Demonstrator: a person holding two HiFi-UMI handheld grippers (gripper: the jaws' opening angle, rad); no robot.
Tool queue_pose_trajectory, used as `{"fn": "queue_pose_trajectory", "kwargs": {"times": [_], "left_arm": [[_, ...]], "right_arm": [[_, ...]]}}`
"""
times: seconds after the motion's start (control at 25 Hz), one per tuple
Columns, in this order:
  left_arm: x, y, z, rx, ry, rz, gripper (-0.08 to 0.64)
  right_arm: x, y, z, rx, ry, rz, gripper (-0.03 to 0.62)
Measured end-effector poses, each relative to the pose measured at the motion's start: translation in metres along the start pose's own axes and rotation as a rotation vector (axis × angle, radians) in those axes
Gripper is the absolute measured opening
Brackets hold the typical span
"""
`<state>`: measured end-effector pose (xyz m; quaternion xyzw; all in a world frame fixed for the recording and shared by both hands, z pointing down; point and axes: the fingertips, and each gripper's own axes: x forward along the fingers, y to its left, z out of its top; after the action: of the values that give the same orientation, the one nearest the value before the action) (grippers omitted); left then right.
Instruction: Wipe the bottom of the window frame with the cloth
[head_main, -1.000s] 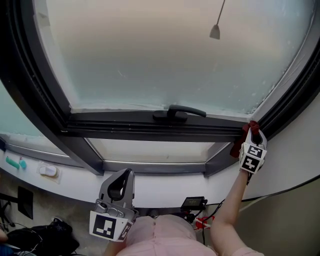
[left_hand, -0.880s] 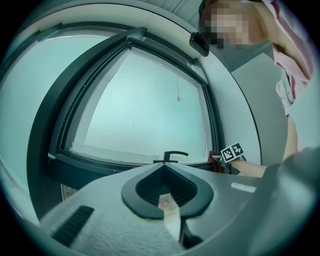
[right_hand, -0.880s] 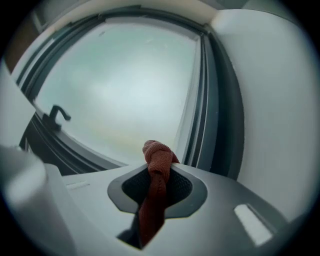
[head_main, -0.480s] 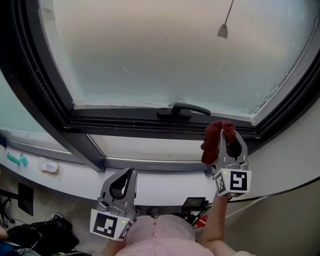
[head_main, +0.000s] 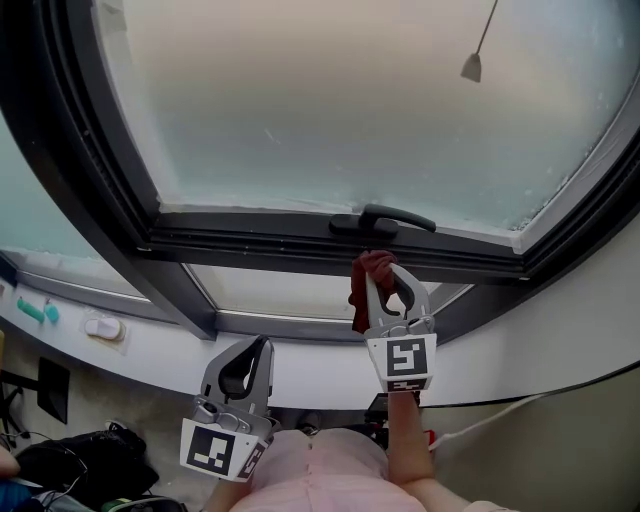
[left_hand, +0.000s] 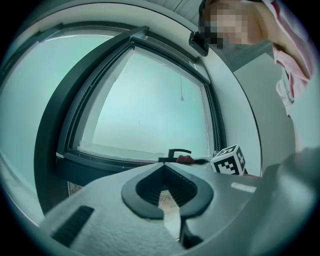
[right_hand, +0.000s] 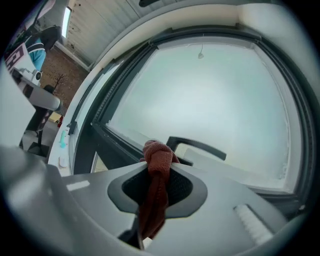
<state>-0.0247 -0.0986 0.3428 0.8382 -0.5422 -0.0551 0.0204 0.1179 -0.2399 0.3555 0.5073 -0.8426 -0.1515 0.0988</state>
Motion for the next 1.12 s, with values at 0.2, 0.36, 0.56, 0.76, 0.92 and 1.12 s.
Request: {"fn": "queue_pose_trajectory", "kwargs": {"times": [0.2,0.36,0.56,0.76,0.92,1.12], "left_arm": [[-0.003,0.007,0.001,0.000,0.003,0.004,-0.002],[-0.001,0.004,0.001,0.004,0.005,-0.004,-0.002],[0.008,-0.005,0.000,0.011,0.007,-0.031,-0.002],[0.007,-0.003,0.020,0.020,-0.082,-0.032,-0.002],[0.000,0.001,0.022,-0.007,-0.089,-0.002,-0.002],[-0.006,0.000,0.005,0.010,-0.001,-0.007,-0.002]], "right_arm": [[0.008,0.002,-0.007,0.031,-0.006,-0.007,0.069],[0.007,0.004,-0.010,0.070,0.018,0.009,0.069],[0.004,-0.005,-0.013,0.031,0.025,0.004,0.069],[0.003,0.001,-0.008,0.065,0.035,0.007,0.069],[0.004,0.001,-0.012,0.035,0.022,0.011,0.069],[0.007,0.003,-0.010,0.031,0.019,0.015,0.069]]}}
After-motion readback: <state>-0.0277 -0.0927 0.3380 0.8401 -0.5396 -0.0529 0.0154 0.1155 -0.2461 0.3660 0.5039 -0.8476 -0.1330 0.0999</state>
